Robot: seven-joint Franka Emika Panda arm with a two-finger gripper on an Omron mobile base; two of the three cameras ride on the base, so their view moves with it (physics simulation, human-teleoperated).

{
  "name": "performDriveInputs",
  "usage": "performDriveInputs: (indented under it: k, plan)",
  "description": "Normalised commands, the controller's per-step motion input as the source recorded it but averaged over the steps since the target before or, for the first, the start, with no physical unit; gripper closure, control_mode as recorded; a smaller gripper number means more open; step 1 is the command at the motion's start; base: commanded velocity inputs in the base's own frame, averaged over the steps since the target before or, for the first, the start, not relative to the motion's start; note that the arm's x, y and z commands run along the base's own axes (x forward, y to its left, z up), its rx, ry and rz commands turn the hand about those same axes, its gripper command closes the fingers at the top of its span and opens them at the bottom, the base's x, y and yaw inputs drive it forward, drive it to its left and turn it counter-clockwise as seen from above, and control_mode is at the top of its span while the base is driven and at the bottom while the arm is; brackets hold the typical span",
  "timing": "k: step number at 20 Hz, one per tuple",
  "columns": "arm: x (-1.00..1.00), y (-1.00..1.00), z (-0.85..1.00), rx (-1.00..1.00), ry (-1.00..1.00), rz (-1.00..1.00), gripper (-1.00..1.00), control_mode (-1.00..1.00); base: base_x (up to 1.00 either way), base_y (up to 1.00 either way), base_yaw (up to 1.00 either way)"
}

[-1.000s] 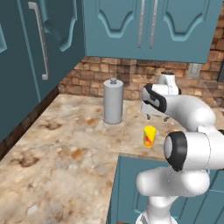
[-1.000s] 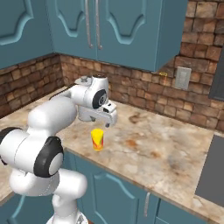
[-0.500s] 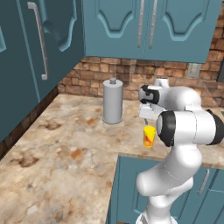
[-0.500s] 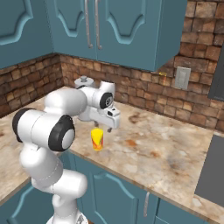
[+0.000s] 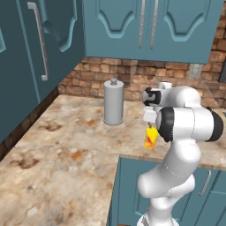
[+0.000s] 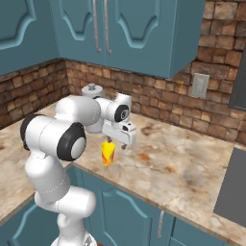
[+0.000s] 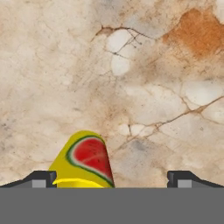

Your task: Place the pitcher and cup on the dining counter for serving.

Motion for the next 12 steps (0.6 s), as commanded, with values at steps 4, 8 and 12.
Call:
performDriveInputs:
  k: [4,8,12]
  plan:
    - [-0.10,0.05,0.01,0.00,-0.03,-0.01,-1.00,-1.00,0.00,0.00,0.00]
    - [-0.01,0.06,0.30,0.00,-0.07,0.00,-1.00,-1.00,0.00,0.00,0.00]
    - [-0.12,0.00,0.00,0.00,-0.01,0.00,-1.00,-1.00,0.00,0.00,0.00]
